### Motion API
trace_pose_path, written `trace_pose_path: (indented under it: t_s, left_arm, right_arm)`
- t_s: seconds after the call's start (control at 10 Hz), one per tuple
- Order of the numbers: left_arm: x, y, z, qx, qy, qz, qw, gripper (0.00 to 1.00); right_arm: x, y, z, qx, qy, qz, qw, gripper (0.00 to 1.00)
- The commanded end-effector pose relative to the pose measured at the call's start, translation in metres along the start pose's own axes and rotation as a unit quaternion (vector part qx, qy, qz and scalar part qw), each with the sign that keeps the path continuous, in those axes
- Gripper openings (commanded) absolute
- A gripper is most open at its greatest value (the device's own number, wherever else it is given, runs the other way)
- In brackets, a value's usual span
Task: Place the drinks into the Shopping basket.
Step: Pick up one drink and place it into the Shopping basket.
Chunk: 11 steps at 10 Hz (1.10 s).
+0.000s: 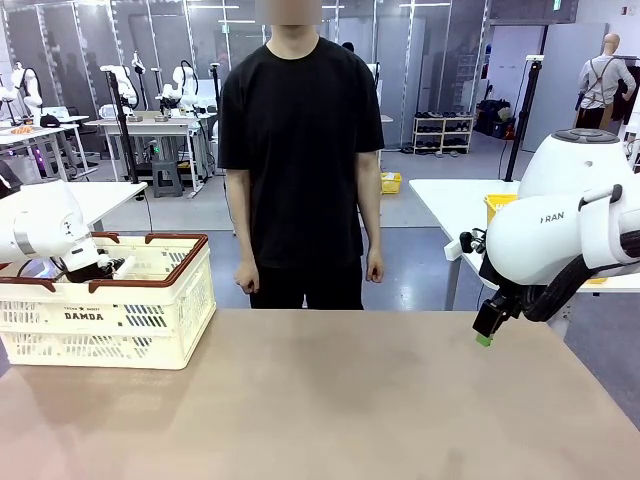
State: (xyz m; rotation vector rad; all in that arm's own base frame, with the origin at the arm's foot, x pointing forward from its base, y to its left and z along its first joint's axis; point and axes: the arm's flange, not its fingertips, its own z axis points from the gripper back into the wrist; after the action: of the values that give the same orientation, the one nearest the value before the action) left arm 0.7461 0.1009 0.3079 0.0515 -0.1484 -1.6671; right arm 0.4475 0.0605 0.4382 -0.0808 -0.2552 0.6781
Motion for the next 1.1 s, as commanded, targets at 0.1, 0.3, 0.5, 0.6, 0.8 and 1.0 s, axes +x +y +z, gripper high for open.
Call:
trace_pose_path:
  t_s: [0.1,0.3,0.5,0.6,0.8,1.0]
  left_arm:
    - [-0.003,0.007,-0.005,-0.013,-0.012,-0.018,1.0,0.57]
    - [-0.004,0.004,-0.003,-0.017,-0.031,-0.012,0.999,0.76]
    - [-0.003,0.001,0.002,-0.015,-0.033,-0.01,0.999,0.96]
    - [-0.002,0.0,0.007,-0.009,-0.034,-0.011,0.999,1.0]
    - [-0.003,-0.002,0.014,-0.011,-0.027,-0.004,1.0,1.0]
    - [-0.002,-0.006,0.001,-0.024,-0.015,-0.001,1.0,1.0]
  right_arm:
    - [-0.001,-0.002,0.001,-0.003,0.004,0.003,1.0,1.0]
    - [-0.001,-0.002,0.001,-0.003,0.004,0.003,1.0,1.0]
    - [-0.001,-0.002,0.001,-0.003,0.004,0.003,1.0,1.0]
    - [-0.001,-0.002,0.001,-0.003,0.004,0.003,1.0,1.0]
    - [-0.001,-0.002,0.001,-0.003,0.004,0.003,1.0,1.0]
    - [-0.001,-0.002,0.001,-0.003,0.004,0.003,1.0,1.0]
